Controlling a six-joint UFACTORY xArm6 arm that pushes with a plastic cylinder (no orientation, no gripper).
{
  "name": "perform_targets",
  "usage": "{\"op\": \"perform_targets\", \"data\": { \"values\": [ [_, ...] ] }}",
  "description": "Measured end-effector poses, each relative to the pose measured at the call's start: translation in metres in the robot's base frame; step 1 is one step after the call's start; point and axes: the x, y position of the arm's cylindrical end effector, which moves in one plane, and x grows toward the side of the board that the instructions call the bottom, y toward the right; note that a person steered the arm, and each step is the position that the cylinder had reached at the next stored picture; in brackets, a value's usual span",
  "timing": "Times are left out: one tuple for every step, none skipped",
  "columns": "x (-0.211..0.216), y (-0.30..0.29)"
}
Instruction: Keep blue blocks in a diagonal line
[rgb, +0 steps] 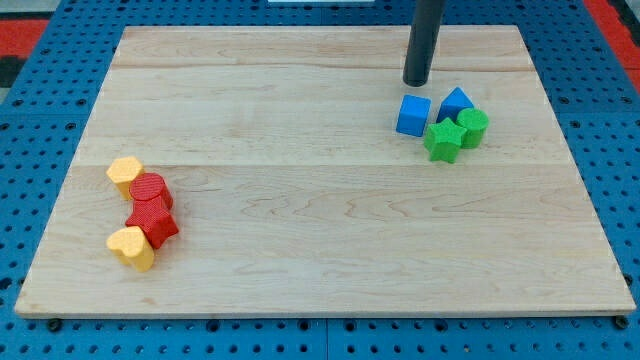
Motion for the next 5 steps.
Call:
{"op": "perform_targets", "data": {
  "values": [
    [0.013, 0.033],
    [0.014, 0.114],
    [0.025, 0.158],
    [0.082, 0.153],
    [0.085, 0.120]
  ]
}}
